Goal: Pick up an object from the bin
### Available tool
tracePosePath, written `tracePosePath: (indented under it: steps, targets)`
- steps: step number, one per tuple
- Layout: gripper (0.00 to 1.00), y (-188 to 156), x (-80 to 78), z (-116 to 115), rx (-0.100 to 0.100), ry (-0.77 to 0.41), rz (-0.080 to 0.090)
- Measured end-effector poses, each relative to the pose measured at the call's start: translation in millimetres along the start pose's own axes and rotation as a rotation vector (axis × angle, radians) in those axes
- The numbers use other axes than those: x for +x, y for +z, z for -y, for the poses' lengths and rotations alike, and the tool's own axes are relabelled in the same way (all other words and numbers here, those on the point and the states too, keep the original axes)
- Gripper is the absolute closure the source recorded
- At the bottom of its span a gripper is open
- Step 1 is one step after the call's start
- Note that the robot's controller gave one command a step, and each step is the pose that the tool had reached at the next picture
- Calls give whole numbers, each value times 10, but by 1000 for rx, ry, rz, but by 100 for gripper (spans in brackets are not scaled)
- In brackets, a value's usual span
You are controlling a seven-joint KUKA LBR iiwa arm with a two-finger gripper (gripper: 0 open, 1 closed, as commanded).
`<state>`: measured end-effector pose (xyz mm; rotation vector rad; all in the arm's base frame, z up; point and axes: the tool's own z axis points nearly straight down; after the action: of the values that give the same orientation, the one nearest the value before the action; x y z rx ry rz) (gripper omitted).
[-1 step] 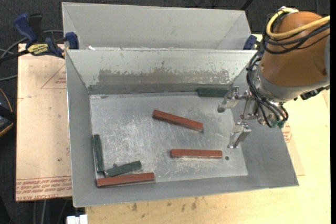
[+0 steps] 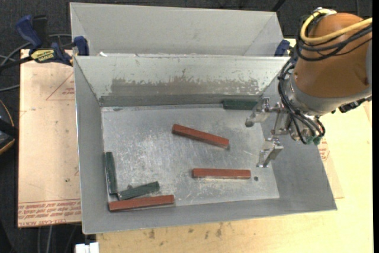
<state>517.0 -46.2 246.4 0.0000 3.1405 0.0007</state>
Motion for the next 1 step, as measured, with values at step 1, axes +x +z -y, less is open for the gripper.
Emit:
tracePosePath:
  steps: [1]
  targets:
    - [0,537,30,-68,0,-56,5]
